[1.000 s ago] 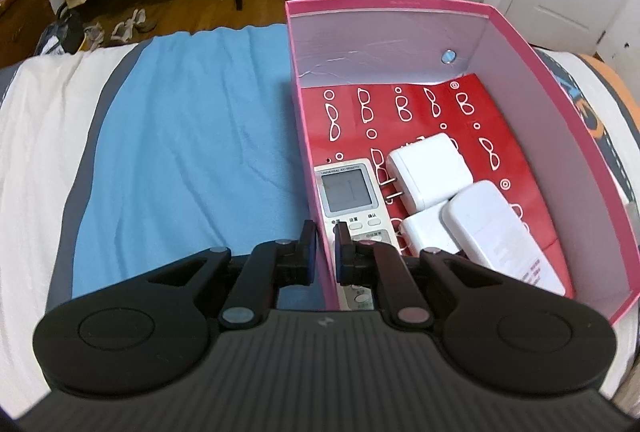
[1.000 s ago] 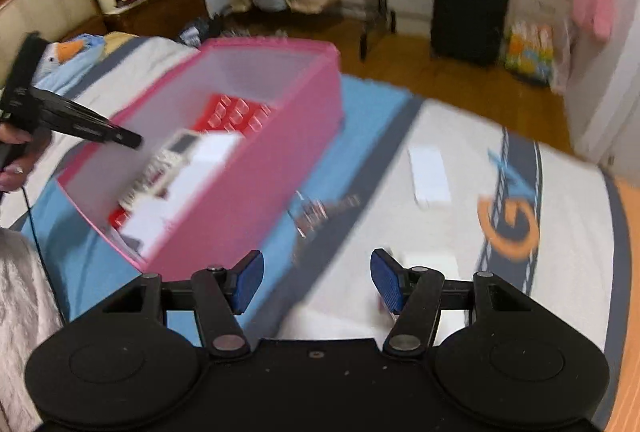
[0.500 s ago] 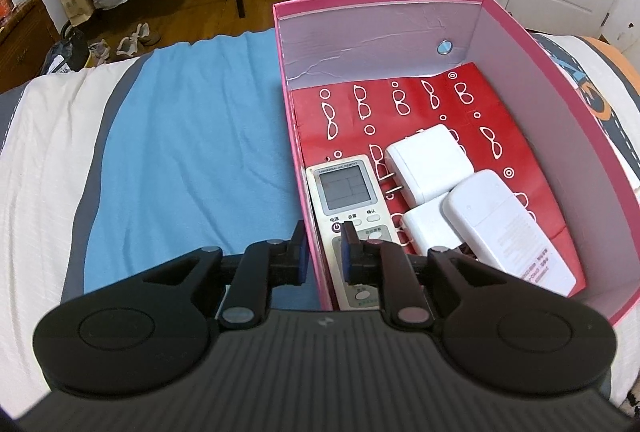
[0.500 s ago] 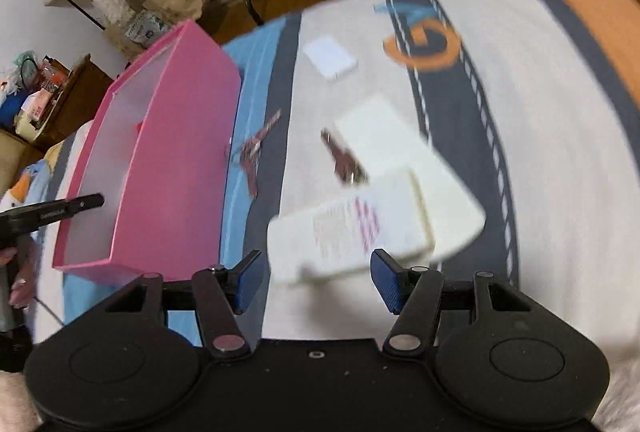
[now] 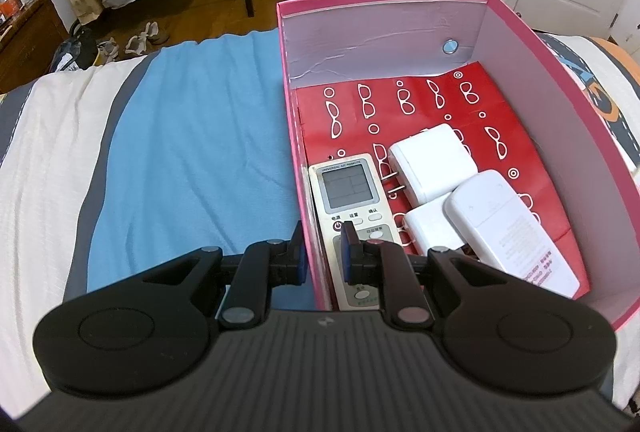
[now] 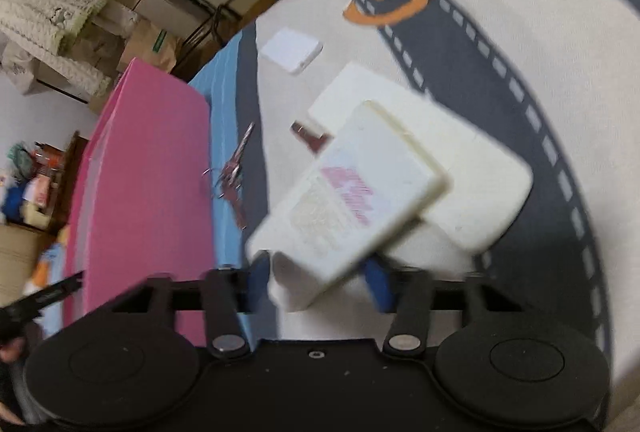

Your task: Organize rigid objects

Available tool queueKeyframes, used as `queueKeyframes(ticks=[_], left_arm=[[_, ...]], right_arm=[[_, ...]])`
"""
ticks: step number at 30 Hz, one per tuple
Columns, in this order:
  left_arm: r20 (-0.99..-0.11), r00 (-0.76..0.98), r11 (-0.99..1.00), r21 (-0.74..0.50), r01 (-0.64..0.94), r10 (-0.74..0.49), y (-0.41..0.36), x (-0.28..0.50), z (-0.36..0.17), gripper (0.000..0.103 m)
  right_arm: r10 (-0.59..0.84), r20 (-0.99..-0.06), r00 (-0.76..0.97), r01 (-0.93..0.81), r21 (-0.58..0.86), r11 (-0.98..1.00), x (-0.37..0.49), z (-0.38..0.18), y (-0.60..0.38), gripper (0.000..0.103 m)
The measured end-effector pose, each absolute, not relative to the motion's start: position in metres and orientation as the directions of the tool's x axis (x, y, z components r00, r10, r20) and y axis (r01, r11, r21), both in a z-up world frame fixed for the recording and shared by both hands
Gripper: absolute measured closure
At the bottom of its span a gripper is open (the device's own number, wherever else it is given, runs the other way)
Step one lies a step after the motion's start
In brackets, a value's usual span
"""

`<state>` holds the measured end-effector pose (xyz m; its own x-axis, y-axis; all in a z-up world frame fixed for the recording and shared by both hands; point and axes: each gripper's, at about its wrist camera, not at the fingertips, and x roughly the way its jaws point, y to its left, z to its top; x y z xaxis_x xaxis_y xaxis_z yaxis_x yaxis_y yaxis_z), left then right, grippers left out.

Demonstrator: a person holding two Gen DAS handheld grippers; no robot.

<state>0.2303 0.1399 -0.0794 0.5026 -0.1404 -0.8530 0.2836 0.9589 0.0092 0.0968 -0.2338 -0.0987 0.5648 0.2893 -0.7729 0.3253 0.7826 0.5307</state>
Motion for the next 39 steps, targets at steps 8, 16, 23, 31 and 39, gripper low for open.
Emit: queueKeyframes(ticks=[8,16,23,31,39], left_arm=[[-0.854,0.499,0.961,-0.003,0.277,-0.147,0.144,0.231,-0.080,0.090],[-0.852,0.497,0.963,-0.031,0.267,-0.166,0.149,0.233,-0.080,0.090],[-0.852,0.488,0.965,-0.070,0.254,-0.190,0.154,0.233,-0.080,0.090],[-0.851,0.487,0.966,-0.080,0.246,-0.195,0.155,0.233,-0.080,0.090],[-0.849,0.489,0.968,-0.093,0.233,-0.199,0.156,0.234,-0.080,0.090]], right_arm=[[0.240,-0.764,0.599,0.321,0.504,0.802,0.111,-0.093,-0.235,0.065],[0.244,-0.730,0.639,0.355,0.561,0.748,0.129,-0.109,-0.246,0.060],[0.186,-0.684,0.705,0.169,0.418,0.893,0.115,-0.072,-0.214,0.083],[0.139,-0.601,0.787,-0.002,0.222,0.975,0.085,-0.018,-0.179,0.083],[0.250,-0.504,0.827,-0.288,0.003,0.958,0.084,0.046,-0.118,0.083]])
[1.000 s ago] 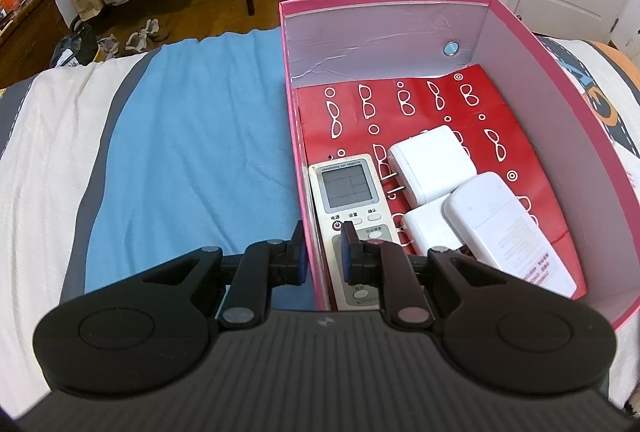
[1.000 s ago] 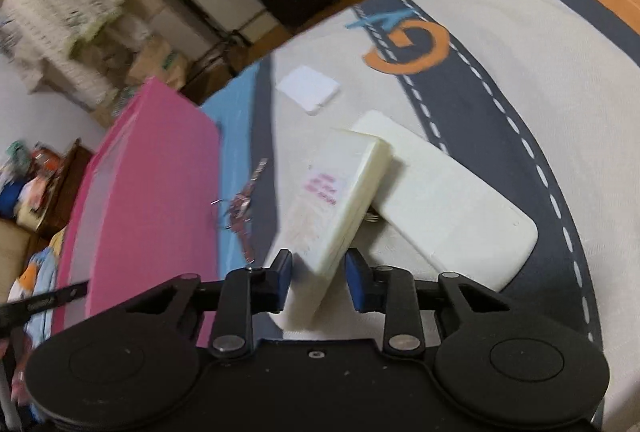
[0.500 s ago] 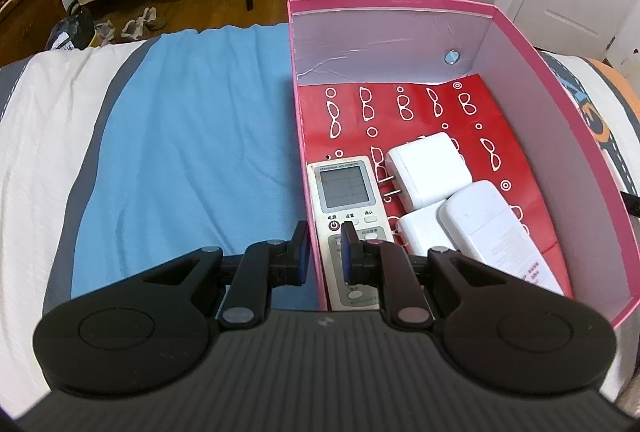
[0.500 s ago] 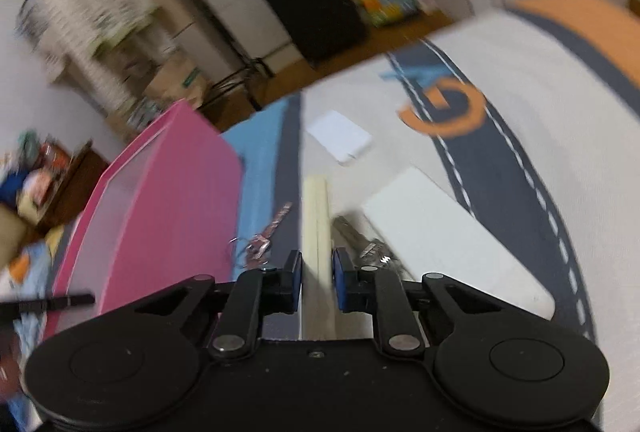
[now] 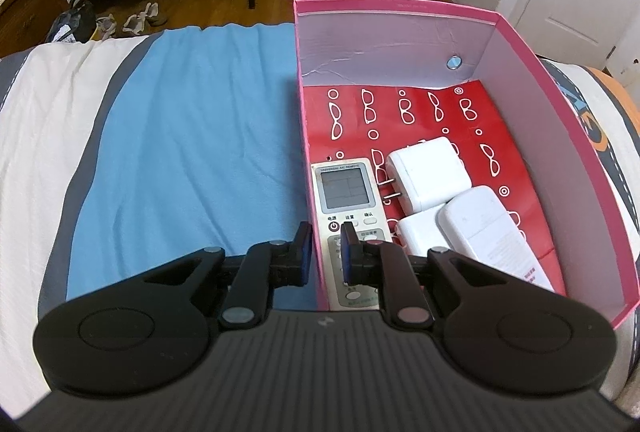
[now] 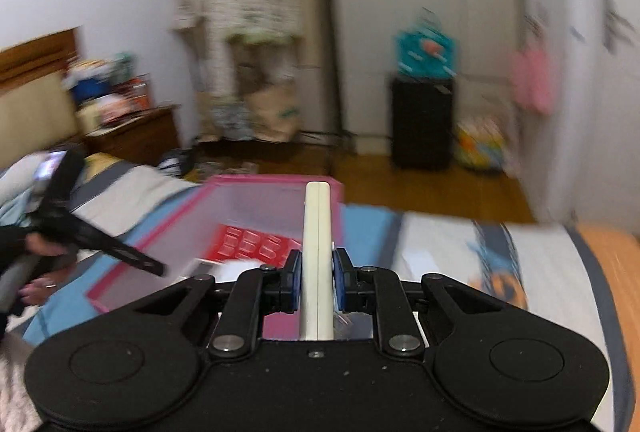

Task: Organize rigid objects
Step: 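Carry the beige remote into the pink box and release it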

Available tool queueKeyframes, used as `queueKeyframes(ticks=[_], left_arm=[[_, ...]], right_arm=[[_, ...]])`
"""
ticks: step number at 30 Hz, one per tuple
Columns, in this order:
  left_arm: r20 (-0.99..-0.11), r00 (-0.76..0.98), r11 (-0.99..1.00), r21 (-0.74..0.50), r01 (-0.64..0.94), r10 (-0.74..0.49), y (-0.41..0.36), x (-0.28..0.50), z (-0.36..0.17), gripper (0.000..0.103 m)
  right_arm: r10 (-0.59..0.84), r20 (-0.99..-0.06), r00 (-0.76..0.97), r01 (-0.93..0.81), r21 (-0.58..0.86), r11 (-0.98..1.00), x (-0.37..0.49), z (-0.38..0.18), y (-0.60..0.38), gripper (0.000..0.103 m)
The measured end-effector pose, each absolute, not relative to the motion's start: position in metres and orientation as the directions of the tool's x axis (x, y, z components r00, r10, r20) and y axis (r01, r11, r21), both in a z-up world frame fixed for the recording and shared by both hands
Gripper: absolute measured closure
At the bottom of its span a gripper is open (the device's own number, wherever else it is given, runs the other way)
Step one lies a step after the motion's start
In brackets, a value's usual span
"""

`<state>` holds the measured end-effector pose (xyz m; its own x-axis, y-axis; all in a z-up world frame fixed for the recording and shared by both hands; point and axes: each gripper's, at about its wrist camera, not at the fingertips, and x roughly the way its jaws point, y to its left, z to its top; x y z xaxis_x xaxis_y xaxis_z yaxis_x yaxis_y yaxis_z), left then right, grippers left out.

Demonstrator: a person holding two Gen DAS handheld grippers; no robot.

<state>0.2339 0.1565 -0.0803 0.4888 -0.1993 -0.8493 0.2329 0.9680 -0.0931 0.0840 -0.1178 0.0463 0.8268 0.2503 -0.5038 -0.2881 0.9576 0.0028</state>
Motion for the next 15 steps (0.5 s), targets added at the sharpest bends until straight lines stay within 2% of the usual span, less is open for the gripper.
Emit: queueKeyframes(ticks=[4,8,11,15], left_arm=[[-0.848,0.490,0.969,-0.098,0.227,-0.200,0.158,0.234,-0.081,0.091],[-0.846,0.489,0.969,-0.116,0.219,-0.212,0.160,0.234,-0.081,0.091],[-0.844,0.488,0.968,-0.127,0.217,-0.221,0.162,0.234,-0.081,0.092],[-0.843,0.488,0.967,-0.134,0.215,-0.226,0.162,0.236,-0.082,0.091]], right_arm=[[0.306,-0.544,0.781,-0.429,-0.112,0.896,0.102,0.048,-0.073,0.083],[0.310,-0.638,0.705,-0.526,-0.177,0.832,0.131,0.023,-0.034,0.083],[0.256,-0.698,0.669,-0.566,-0.255,0.784,0.147,0.005,-0.013,0.083],[0.076,-0.747,0.660,-0.528,-0.389,0.755,0.169,-0.009,0.008,0.084]])
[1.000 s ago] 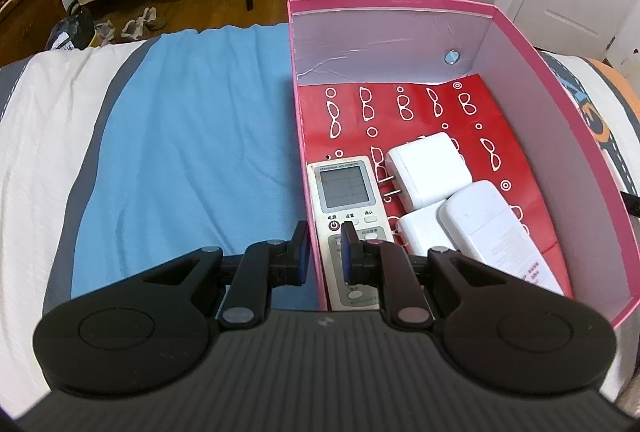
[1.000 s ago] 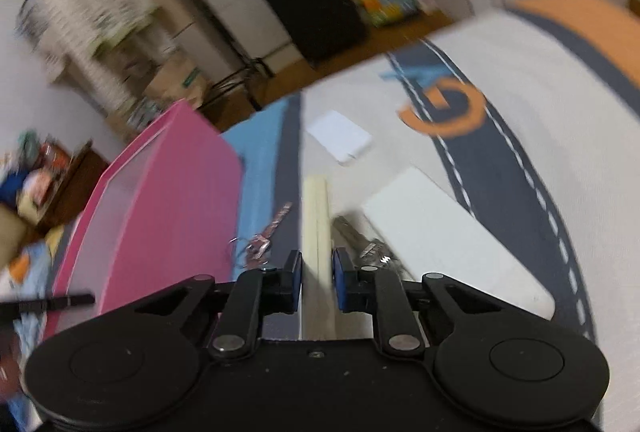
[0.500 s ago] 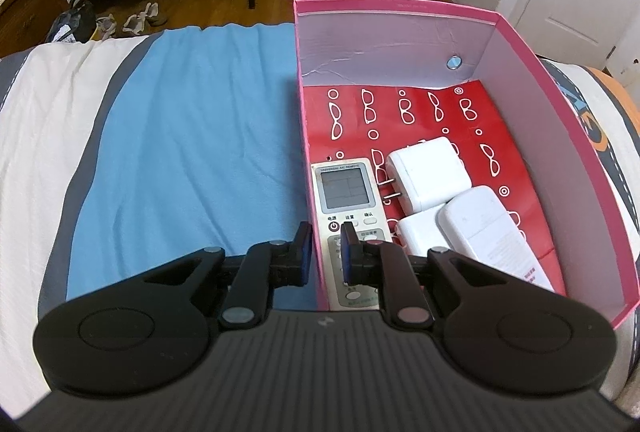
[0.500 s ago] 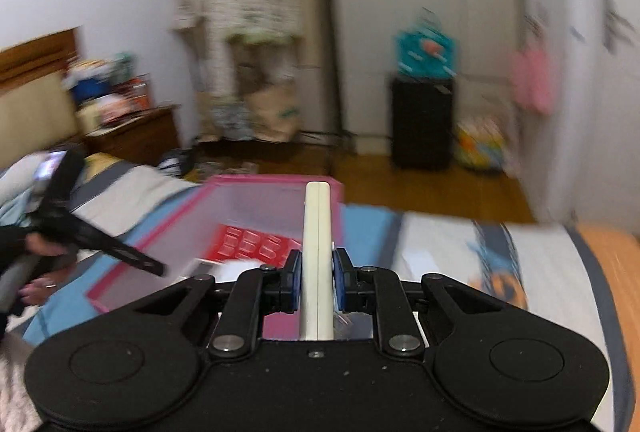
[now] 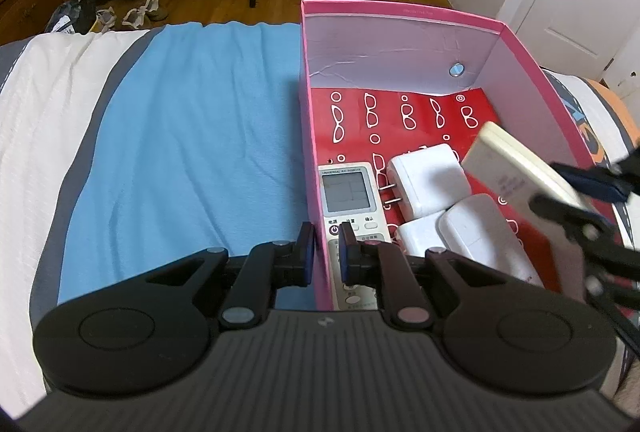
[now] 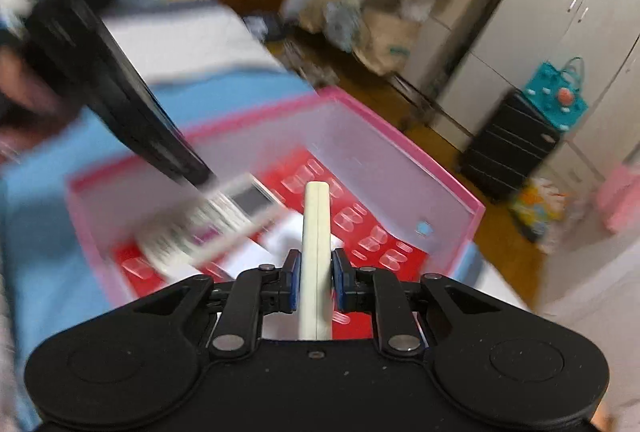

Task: Organize rigid objects
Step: 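Carry the beige remote into the pink box and release it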

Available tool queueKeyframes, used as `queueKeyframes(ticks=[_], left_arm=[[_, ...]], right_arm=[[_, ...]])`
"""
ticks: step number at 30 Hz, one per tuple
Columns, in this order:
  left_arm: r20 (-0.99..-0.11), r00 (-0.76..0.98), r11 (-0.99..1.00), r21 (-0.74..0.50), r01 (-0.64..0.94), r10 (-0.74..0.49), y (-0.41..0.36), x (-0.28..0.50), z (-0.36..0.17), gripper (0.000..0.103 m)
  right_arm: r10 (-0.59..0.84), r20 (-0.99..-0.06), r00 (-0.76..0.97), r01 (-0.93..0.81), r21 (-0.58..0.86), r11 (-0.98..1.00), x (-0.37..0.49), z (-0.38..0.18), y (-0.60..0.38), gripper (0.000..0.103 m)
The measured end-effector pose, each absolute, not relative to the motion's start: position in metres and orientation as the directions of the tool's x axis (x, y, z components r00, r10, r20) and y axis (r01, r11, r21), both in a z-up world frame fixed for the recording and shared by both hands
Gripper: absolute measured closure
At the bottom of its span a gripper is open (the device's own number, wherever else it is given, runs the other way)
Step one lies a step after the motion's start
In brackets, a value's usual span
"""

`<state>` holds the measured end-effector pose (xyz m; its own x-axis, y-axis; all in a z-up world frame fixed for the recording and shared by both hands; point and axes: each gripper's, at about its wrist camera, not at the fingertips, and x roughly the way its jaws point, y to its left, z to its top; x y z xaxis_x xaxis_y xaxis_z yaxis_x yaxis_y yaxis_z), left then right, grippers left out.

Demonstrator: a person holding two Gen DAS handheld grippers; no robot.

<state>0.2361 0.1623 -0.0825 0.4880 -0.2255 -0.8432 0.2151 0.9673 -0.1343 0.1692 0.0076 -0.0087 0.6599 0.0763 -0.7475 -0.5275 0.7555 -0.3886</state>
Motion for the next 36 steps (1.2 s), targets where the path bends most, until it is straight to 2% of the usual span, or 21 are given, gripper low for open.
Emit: queueKeyframes(ticks=[4,8,9,10,12,13,15,19,22,29,36], left_arm=[[-0.842,0.487,0.967,-0.142,0.213,-0.231,0.164,0.237,-0.083,0.091],[-0.842,0.487,0.966,-0.144,0.213,-0.233,0.164,0.236,-0.083,0.091],[-0.842,0.486,0.966,-0.146,0.212,-0.233,0.164,0.236,-0.083,0.091],[-0.842,0.486,0.966,-0.146,0.211,-0.234,0.165,0.236,-0.083,0.091],[-0.843,0.485,0.967,-0.147,0.210,-0.233,0.165,0.237,-0.083,0.092],[-0.843,0.484,0.967,-0.147,0.209,-0.233,0.164,0.237,-0.083,0.092],[-0.843,0.484,0.967,-0.148,0.207,-0.233,0.164,0.237,-0.083,0.092],[-0.843,0.484,0.967,-0.149,0.207,-0.234,0.164,0.238,-0.083,0.091],[-0.843,0.484,0.967,-0.149,0.206,-0.233,0.164,0.237,-0.083,0.092],[-0.844,0.487,0.969,-0.141,0.201,-0.224,0.163,0.239,-0.083,0.093],[-0.845,0.483,0.971,-0.171,0.165,-0.231,0.165,0.241,-0.080,0.092]], right_arm=[[0.115,-0.807,0.579,-0.546,-0.279,0.790,0.177,-0.012,0.008,0.084],[0.096,-0.822,0.562,-0.574,-0.303,0.761,0.168,-0.025,0.016,0.081],[0.112,-0.829,0.549,-0.581,-0.281,0.764,0.167,-0.026,0.018,0.078],[0.131,-0.839,0.528,-0.587,-0.249,0.771,0.167,-0.025,0.021,0.070],[0.163,-0.854,0.495,-0.568,-0.176,0.804,0.167,-0.024,0.017,0.064],[0.182,-0.857,0.482,-0.560,-0.142,0.816,0.169,-0.022,0.014,0.057],[0.231,-0.858,0.458,-0.530,-0.055,0.846,0.171,-0.019,0.003,0.052],[0.332,-0.822,0.462,-0.475,0.087,0.876,0.164,-0.001,-0.022,0.052],[0.374,-0.790,0.486,-0.451,0.140,0.882,0.158,0.017,-0.040,0.052],[0.320,-0.780,0.538,-0.354,0.136,0.925,0.141,0.049,-0.111,0.049],[0.197,-0.820,0.538,-0.279,0.047,0.959,0.142,0.033,-0.180,0.049]])
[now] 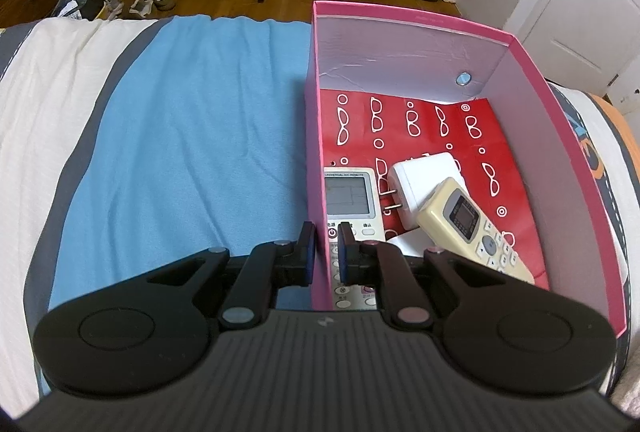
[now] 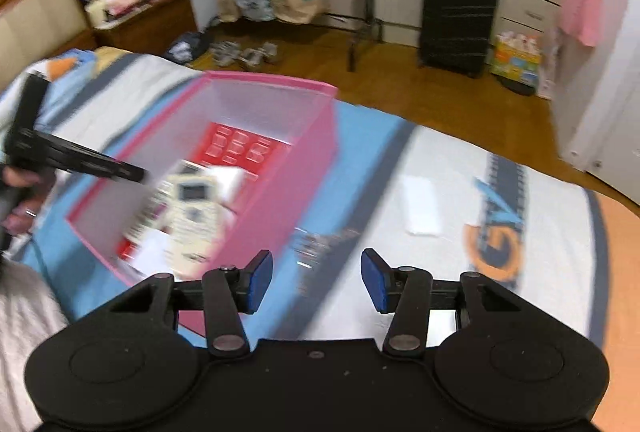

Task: Organize rigid objects
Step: 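Grasp the white rectangular power bank beside the keys with the right gripper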

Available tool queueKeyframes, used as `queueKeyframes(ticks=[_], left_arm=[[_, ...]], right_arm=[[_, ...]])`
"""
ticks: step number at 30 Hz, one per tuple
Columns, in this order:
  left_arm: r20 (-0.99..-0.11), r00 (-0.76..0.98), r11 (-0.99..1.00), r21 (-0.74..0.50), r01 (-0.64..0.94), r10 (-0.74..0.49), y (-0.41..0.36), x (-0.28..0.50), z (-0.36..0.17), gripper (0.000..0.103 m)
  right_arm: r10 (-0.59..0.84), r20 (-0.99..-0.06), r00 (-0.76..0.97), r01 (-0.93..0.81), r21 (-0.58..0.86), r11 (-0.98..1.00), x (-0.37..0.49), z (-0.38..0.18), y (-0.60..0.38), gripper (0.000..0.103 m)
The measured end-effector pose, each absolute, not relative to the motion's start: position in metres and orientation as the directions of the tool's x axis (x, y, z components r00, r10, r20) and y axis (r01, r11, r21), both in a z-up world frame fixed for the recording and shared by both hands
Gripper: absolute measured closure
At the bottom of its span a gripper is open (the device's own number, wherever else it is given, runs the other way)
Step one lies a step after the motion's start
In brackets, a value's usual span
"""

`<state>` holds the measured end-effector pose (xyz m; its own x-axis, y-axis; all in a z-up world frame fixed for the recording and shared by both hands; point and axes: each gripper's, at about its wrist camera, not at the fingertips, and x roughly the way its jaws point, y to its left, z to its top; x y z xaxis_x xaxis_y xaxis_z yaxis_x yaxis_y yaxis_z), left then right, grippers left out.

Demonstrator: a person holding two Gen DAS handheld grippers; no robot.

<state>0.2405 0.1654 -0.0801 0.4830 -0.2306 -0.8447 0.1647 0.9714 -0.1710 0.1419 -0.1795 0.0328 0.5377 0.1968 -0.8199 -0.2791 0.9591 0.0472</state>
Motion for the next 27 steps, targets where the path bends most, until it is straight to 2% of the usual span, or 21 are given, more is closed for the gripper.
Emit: queueKeyframes(ticks=[4,6,9,13,18,27], left_arm=[[-0.844,0.481,0.971,-0.183,0.157,-0.237,0.168,0.240,-0.079,0.092],[-0.844,0.481,0.971,-0.181,0.157,-0.235,0.168,0.240,-0.079,0.092],[-0.844,0.483,0.971,-0.177,0.160,-0.233,0.169,0.240,-0.079,0.093],[-0.841,0.487,0.971,-0.183,0.153,-0.235,0.169,0.241,-0.080,0.093],[-0.841,0.488,0.972,-0.179,0.152,-0.231,0.168,0.240,-0.080,0.093],[-0.841,0.490,0.973,-0.173,0.155,-0.228,0.168,0.240,-0.080,0.093]], right_arm=[[0.164,-0.829,0.535,-0.269,0.016,0.963,0.144,0.006,-0.204,0.048],[0.143,-0.822,0.551,-0.272,-0.015,0.962,0.144,-0.009,-0.210,0.042],[0.068,-0.841,0.537,-0.253,-0.083,0.964,0.144,-0.036,-0.215,0.042],[-0.004,-0.899,0.438,-0.232,-0.117,0.966,0.150,-0.065,-0.215,0.041],[-0.083,-0.892,0.444,-0.264,-0.219,0.939,0.152,-0.082,-0.203,0.038],[-0.084,-0.885,0.457,-0.252,-0.220,0.943,0.151,-0.082,-0.204,0.039]])
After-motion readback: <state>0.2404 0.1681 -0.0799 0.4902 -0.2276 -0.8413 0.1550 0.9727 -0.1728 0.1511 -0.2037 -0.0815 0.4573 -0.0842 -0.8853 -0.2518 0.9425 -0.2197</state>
